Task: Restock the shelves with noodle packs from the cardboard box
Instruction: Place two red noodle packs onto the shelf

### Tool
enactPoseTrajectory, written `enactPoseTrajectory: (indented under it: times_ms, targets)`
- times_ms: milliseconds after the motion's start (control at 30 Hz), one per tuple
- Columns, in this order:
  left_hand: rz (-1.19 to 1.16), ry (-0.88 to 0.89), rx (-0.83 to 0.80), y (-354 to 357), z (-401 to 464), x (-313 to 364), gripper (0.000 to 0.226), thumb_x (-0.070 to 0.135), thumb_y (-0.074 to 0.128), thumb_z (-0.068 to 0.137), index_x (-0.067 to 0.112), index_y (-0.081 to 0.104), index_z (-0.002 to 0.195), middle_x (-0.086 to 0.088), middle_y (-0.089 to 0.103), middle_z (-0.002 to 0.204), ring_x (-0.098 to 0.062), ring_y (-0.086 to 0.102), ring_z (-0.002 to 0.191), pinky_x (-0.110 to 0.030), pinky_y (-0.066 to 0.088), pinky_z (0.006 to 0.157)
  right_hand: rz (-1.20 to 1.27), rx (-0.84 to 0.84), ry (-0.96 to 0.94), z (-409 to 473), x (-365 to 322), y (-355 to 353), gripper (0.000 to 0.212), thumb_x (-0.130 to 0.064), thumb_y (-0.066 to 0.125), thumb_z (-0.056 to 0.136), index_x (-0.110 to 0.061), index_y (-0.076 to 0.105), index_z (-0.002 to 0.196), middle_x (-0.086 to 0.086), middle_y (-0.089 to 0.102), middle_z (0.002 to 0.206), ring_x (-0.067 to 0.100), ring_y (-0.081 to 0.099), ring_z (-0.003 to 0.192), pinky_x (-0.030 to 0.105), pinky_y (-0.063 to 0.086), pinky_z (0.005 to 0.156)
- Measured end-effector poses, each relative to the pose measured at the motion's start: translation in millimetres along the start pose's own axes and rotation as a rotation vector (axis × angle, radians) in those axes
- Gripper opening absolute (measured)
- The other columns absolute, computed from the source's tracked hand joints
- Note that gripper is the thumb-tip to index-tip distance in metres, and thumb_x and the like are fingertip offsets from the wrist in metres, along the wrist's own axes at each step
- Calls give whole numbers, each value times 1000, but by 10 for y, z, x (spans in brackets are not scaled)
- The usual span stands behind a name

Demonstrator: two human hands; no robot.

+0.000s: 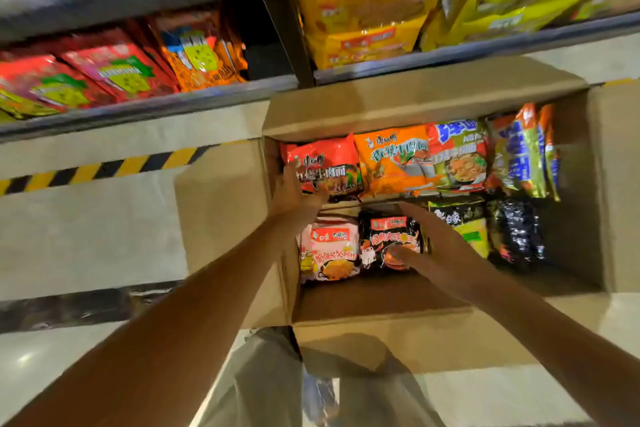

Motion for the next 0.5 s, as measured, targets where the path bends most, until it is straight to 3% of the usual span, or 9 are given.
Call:
enactPoseTrajectory:
  times_ms: [100,167,233,367,500]
  targets:
    - [31,-102,12,96,226,-64,105,31,75,83,20,2,157,-10,30,155,-31,39,137,-32,33,104,48,26,-24,219,181,138,83,-55,66,83,-40,24,153,-24,32,151,-4,29,134,25,28,106]
    - [-19,-158,20,190,370,-175,110,28,76,84,17,-6,156,-11,29,157,-33,39,138,-34,35,105,109,36,-36,306,286,239,81,-53,68,84,-49,23,150,-31,34,147,-6,30,135,27,30,109]
    - [-44,-185,34,273,452,-234,108,25,76,84,17,-4,156,-12,34,154,-34,43,135,-35,38,104,143,46,-45,334,363,323,81,-57,66,81,-57,19,146,-36,34,144,-5,30,138,29,30,112]
    - [-91,-217,139,321,515,-285,95,23,77,84,15,10,151,-11,45,145,-32,49,129,-29,38,94,141,58,-40,361,473,406,88,-64,63,77,-56,14,150,-27,37,150,-1,32,141,37,33,115]
    - [-170,-235,204,347,476,-350,76,28,82,78,10,36,135,-11,56,135,-31,57,122,-46,47,104,129,68,-40,318,506,417,88,-60,66,82,-48,15,153,-20,40,151,1,34,140,40,35,114]
Point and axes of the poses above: each hand's wrist, its own z-axis towards the middle knuckle, its own y-axis out of the palm, x = y × z, the point moved 4 cm from there along z, towards the middle knuckle
